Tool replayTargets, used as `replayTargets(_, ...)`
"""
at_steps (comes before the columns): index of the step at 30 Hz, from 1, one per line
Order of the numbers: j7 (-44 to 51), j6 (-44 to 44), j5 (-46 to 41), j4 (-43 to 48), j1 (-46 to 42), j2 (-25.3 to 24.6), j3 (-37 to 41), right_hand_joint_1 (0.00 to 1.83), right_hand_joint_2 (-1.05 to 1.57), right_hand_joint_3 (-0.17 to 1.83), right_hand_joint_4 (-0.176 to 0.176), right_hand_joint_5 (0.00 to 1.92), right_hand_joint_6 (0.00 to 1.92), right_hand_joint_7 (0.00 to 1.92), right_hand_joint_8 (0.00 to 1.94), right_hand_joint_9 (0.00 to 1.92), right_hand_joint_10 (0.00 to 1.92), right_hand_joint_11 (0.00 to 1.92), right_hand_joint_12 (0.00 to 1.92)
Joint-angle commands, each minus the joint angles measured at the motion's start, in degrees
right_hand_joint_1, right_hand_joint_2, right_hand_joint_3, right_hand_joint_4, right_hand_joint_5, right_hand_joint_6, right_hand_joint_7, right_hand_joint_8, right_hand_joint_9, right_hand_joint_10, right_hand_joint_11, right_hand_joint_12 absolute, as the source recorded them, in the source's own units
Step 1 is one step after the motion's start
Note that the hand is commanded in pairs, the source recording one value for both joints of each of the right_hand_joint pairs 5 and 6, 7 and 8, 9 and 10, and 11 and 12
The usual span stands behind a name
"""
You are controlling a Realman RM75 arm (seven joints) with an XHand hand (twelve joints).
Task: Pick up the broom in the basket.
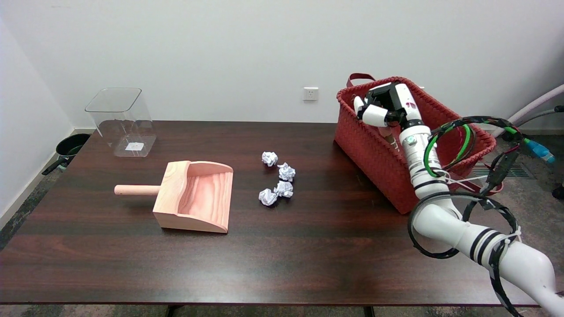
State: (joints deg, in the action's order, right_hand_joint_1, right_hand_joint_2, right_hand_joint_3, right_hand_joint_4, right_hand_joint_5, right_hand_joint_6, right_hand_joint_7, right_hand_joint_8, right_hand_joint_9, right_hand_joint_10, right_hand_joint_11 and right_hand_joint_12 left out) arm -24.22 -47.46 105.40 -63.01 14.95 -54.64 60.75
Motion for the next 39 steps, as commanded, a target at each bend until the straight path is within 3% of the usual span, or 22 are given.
replayTargets(1, 0.0, -1.02, -0.12, 0.82, 3.3, -0.35, -0.56, 0.94, 0.69, 1.0, 0.0, 1.55, 1.55, 1.41, 1.41, 1.53, 1.53, 1.43, 1.43)
replayTargets(8, -3.5, -1.01, -0.12, 0.41, 2.45, -0.67, -0.64, 0.92, 0.67, 0.97, 0.0, 1.59, 1.59, 1.43, 1.43, 1.56, 1.56, 1.46, 1.46)
replayTargets(10, -6.87, -1.02, -0.12, 0.32, 1.85, -0.69, -0.66, 0.93, 0.61, 0.93, 0.0, 1.39, 1.39, 1.36, 1.36, 1.48, 1.48, 1.37, 1.37)
replayTargets(12, -9.27, -1.02, -0.12, -0.12, 1.07, -0.69, -0.66, 0.96, 0.36, 0.97, 0.0, 1.0, 1.0, 1.21, 1.21, 1.31, 1.31, 1.15, 1.15)
replayTargets(15, -9.59, -1.02, 0.06, -1.95, -0.34, -0.69, -0.66, 1.01, 0.1, 0.99, 0.0, 0.62, 0.62, 1.04, 1.04, 1.12, 1.12, 1.02, 1.02)
replayTargets(18, -9.32, -1.01, 0.36, -4.41, -2.29, -0.75, -0.25, 1.03, -0.03, 0.98, 0.0, 0.42, 0.42, 0.88, 0.88, 0.94, 0.94, 0.94, 0.94)
replayTargets(24, -9.11, -3.11, 0.5, -7.56, -5.23, -0.77, -0.1, 1.04, -0.08, 0.97, 0.0, 0.34, 0.34, 0.76, 0.76, 0.8, 0.8, 0.84, 0.84)
replayTargets(39, -8.65, -3.73, 0.52, -17.71, -13.31, 1.21, 2.67, 1.08, -0.07, 0.91, 0.0, 0.28, 0.28, 0.76, 0.76, 0.8, 0.8, 0.82, 0.82)
